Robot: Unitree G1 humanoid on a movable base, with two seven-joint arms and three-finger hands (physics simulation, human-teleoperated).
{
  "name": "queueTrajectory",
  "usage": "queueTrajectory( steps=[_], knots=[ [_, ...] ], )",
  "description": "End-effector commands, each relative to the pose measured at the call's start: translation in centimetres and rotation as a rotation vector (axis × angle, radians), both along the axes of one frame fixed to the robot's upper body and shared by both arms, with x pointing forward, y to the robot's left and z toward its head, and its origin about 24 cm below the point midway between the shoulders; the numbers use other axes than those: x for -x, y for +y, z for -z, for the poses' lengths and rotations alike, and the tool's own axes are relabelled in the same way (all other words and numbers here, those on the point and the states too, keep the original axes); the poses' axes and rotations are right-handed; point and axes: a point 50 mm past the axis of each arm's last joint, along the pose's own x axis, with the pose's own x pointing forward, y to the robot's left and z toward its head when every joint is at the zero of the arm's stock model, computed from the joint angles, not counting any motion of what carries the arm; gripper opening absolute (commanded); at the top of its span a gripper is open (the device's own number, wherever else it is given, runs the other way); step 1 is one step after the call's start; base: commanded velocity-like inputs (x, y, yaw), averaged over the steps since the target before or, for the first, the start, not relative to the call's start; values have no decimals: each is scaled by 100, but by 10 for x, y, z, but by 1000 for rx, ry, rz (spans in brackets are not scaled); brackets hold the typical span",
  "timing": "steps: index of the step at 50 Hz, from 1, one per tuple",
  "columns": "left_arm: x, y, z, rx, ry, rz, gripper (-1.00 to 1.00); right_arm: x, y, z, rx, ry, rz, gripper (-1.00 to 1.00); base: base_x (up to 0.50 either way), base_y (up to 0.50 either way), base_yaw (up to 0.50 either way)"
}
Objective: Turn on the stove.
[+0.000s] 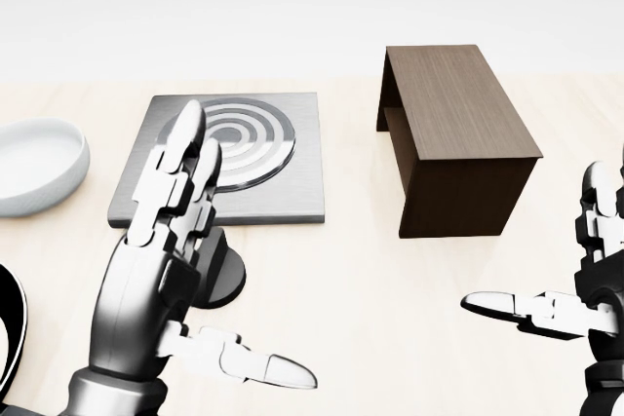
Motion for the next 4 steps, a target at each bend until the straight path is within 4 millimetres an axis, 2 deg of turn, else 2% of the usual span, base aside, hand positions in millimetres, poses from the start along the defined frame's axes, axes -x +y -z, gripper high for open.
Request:
queueTrajectory(
  steps=[1, 4],
  knots=[
    [5, 1, -2, 7, -7, -2, 100, 0, 0, 1, -1, 3, 0, 100, 0, 0, 0],
    [5, 2, -2, 8, -9, -3, 100, 0, 0, 1, -1, 4, 1, 100, 0, 0, 0]
  ],
)
